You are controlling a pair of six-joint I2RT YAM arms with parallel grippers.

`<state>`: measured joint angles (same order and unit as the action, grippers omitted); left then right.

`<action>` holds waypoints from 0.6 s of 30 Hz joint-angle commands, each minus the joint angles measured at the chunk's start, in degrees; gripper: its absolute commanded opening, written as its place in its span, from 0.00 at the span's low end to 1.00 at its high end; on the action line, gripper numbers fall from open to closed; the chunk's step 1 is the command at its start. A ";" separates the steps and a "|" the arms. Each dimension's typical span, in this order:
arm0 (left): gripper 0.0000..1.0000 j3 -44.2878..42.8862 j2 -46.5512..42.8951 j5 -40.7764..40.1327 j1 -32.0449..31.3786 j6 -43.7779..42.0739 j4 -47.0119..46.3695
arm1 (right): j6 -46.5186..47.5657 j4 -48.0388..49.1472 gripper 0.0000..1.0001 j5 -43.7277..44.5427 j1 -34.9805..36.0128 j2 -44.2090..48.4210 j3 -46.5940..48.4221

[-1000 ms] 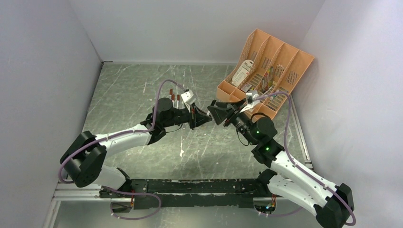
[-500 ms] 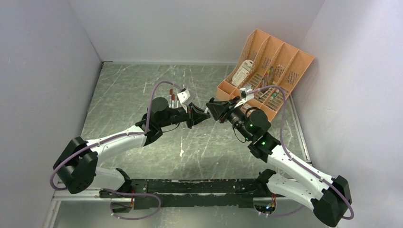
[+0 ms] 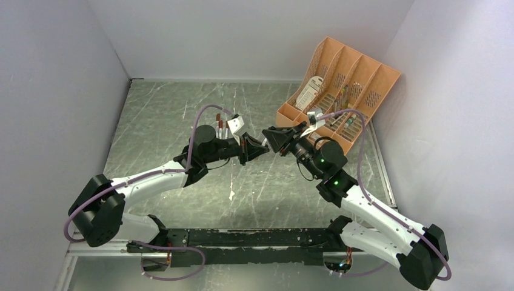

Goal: Insert the pens into the pen caps

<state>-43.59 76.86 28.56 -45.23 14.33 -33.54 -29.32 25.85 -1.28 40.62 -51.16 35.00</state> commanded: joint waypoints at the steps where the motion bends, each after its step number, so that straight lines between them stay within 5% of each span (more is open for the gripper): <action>1: 0.07 -0.65 0.00 -0.17 -0.64 -1.64 0.44 | 0.06 1.68 0.23 -0.07 0.24 -0.19 1.16; 4: 0.07 -0.64 0.05 -0.40 -0.81 -1.67 0.68 | -0.70 2.58 0.00 -0.87 0.20 -0.83 0.62; 18: 0.07 -17.39 4.51 1.13 -0.77 -4.71 4.52 | -5.41 -1.11 0.00 -7.62 0.52 -0.22 -7.83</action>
<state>-51.92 80.14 29.41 -45.43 11.70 -23.81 -30.55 30.35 1.02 38.72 -50.48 31.68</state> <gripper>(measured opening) 0.140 0.077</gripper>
